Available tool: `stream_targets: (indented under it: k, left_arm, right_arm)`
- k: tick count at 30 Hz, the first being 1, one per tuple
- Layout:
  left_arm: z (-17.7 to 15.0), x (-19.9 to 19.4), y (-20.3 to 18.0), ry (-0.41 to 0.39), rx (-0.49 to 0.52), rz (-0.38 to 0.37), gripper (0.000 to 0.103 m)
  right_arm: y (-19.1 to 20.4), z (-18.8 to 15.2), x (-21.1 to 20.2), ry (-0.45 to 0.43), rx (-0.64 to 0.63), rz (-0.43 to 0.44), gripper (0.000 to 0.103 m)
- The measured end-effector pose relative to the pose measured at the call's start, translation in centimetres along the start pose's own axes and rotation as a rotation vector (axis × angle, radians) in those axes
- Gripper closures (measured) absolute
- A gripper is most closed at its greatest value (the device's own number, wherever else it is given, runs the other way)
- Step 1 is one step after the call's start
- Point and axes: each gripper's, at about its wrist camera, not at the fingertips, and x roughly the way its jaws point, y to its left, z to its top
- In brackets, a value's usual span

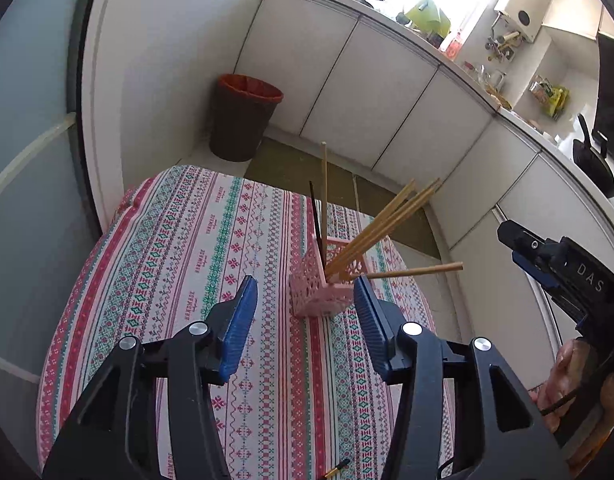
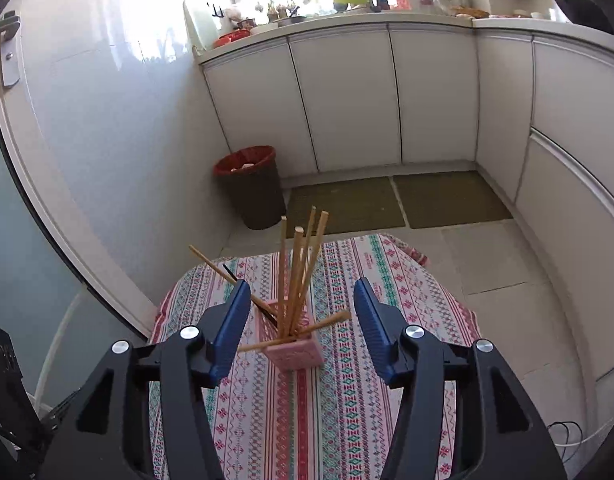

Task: Organize utensils
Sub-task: 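Open both tools to release the chopsticks into the basket, then grasp the black chopstick with the left tool while the right tool grasps a wooden one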

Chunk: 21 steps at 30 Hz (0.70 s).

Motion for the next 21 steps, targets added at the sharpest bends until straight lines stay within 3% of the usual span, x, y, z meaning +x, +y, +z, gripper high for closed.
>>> stream_targets:
  k: [4,6,9,12,21]
  left_arm:
    - [-1.5,0.5,-1.0,0.044,0.041,0.018,0.046]
    - [-2.2,1.0,-1.4,0.076,0.062,0.024,0.037]
    - [-3.6,2.3,-2.2,0.152,0.114,0.048,0.026]
    - [-5.2,3.9,-2.8,0.247,0.173,0.061,0.022]
    - [-8.5,6.3,-3.9,0.386,0.276,0.09,0.011]
  right_arm:
    - [-1.7,-2.7,-0.4,0.028,0.015,-0.032,0.034]
    - [-2.6,-4.3,-0.8,0.029,0.009,-0.067,0.025]
    - [-3.9,-6.6,-1.4,0.025,-0.014,-0.116,0.02]
    - [-5.3,-9.1,-2.4,0.01,-0.042,-0.155,0.013]
    - [-11.7,-17.0,-3.3,0.153,0.031,-0.202,0.01]
